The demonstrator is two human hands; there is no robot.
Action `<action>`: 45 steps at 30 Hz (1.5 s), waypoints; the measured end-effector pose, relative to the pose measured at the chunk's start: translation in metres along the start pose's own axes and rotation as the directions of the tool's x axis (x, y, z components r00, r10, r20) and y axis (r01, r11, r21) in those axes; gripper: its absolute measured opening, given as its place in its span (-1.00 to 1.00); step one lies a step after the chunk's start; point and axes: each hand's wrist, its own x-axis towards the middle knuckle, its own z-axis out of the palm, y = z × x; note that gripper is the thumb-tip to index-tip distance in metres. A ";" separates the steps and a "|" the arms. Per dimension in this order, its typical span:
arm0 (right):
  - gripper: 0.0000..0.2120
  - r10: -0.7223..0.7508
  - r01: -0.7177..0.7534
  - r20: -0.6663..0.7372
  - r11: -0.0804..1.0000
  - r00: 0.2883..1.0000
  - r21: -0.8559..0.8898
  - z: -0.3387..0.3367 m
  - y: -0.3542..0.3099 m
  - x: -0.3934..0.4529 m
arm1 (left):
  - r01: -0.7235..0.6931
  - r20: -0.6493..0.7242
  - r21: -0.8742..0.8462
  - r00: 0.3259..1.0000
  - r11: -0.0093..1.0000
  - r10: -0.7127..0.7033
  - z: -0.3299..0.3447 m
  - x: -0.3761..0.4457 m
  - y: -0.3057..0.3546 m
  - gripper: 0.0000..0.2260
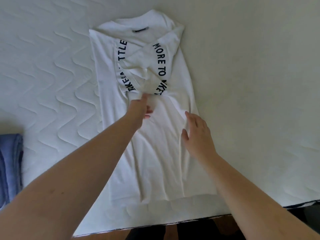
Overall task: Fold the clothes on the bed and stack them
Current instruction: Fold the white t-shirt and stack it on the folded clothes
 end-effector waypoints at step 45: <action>-0.59 -0.185 0.186 0.039 0.982 0.982 -0.024 -0.002 -0.002 0.044 | -0.338 -0.176 0.389 0.886 0.857 0.429 -0.041 0.045 0.068 -0.80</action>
